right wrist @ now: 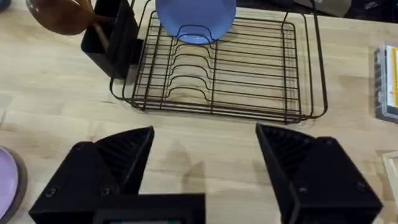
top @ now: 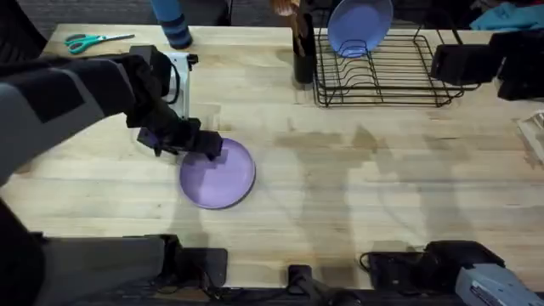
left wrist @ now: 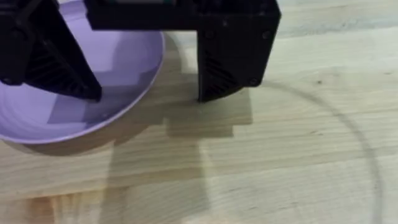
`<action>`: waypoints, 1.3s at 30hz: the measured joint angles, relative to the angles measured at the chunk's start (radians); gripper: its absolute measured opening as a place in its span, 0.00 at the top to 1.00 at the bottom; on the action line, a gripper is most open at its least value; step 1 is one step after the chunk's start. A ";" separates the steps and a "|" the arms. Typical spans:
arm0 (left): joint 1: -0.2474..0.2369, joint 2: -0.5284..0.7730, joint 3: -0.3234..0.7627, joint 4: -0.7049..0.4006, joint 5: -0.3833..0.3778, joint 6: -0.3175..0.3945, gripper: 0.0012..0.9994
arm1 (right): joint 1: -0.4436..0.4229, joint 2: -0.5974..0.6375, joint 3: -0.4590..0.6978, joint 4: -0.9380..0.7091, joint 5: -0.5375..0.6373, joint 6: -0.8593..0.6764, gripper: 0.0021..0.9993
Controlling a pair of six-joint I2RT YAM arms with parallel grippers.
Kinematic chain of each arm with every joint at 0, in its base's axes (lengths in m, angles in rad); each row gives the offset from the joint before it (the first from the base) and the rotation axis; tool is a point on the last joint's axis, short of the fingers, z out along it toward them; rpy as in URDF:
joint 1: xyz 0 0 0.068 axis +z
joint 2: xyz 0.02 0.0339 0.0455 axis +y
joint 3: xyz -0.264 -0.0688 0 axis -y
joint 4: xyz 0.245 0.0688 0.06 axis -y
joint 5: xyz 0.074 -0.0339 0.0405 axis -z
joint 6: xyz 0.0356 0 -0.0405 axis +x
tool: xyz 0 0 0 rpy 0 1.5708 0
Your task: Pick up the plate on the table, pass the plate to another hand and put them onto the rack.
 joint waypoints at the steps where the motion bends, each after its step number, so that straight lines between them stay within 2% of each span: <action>1: 0.000 0.007 0.007 -0.006 0.002 0.000 0.13 | 0.000 0.000 0.000 0.000 0.000 0.000 0.01; 2: 0.000 0.019 0.016 -0.010 0.004 -0.002 0.20 | 0.000 0.000 0.000 0.000 0.000 0.000 0.01; 4: 0.000 0.019 0.016 -0.010 0.006 -0.005 0.26 | 0.000 0.000 0.000 -0.001 0.000 0.000 0.01; 9: -0.001 0.019 0.016 -0.009 0.016 -0.008 0.39 | 0.000 0.000 0.000 -0.010 0.000 0.000 0.01; 12: -0.001 0.019 0.016 -0.005 0.023 -0.009 0.43 | 0.000 0.000 0.000 -0.016 0.000 0.000 0.01; 13: -0.001 0.019 0.016 -0.002 0.027 -0.015 0.48 | 0.000 0.000 0.000 -0.021 0.000 0.000 0.01; 15: 0.000 0.019 0.016 0.015 0.036 -0.015 0.64 | 0.000 0.000 0.000 -0.031 0.000 0.000 0.01; 18: 0.002 0.022 0.018 0.028 0.046 -0.015 0.72 | 0.000 0.000 0.000 -0.053 0.000 0.000 0.01; 21: 0.002 0.022 0.022 0.031 0.059 -0.016 0.77 | 0.000 0.000 0.000 -0.052 0.000 0.000 0.01; 25: 0.002 0.032 0.055 0.021 0.094 -0.026 0.94 | 0.000 0.000 0.000 -0.053 0.000 0.000 0.01; 39: 0.001 0.032 0.209 -0.028 0.131 -0.038 0.96 | 0.000 0.000 0.000 -0.051 0.000 0.000 0.01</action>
